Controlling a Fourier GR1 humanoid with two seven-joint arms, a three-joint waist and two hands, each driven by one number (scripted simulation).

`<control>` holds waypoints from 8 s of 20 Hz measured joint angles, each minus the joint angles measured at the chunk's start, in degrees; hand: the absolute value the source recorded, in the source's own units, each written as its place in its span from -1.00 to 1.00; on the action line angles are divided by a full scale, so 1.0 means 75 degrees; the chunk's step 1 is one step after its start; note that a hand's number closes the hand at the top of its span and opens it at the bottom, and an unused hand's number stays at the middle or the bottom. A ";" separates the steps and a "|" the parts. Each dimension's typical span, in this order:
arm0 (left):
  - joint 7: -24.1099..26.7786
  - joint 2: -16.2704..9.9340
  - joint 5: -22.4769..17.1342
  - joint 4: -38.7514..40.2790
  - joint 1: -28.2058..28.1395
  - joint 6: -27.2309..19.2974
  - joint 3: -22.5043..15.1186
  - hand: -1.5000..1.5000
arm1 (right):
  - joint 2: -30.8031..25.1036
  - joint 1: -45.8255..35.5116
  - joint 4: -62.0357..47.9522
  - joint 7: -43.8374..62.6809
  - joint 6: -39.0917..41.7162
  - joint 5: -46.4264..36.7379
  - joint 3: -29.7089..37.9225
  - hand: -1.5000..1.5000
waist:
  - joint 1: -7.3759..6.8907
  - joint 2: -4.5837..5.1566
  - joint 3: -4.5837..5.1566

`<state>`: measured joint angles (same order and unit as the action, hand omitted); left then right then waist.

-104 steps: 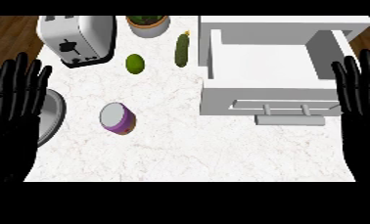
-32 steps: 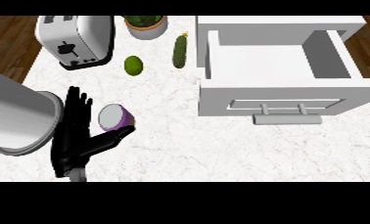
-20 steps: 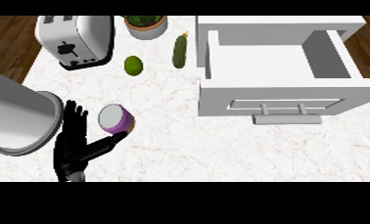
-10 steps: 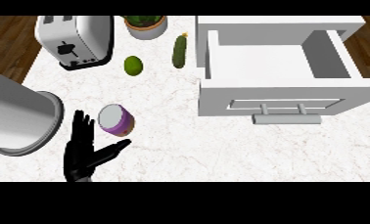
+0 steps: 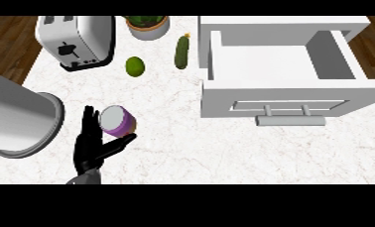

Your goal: Pick up the can, place it into the drawer and close the drawer

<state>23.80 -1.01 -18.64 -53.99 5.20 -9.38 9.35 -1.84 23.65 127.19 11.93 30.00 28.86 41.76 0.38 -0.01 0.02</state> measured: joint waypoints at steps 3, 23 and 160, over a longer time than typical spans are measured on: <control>0.0203 0.0036 -0.0188 0.0327 0.0168 0.0093 0.0053 -1.00 | -0.0062 -0.0030 0.0036 0.0127 0.0051 0.0168 0.0172 -1.00 | 0.0003 0.0000 0.0000; -0.0028 -0.0047 -0.0628 0.0145 0.1353 0.1200 -0.0223 1.00 | 0.0183 0.0325 0.0223 0.0075 0.0063 0.0300 -0.0064 -1.00 | -0.0005 -0.0012 -0.0002; -0.1502 -0.0078 -0.5226 0.2920 0.9916 -0.4973 -0.5783 -1.00 | -0.0581 -0.4626 -0.1350 -0.1594 -0.1871 -0.9565 -0.4867 -1.00 | -0.0222 0.0036 0.0000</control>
<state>12.54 -1.60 -57.84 -32.09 79.57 -46.68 -34.03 -6.20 -11.05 117.06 -0.02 15.97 -42.88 5.26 -1.29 0.25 0.02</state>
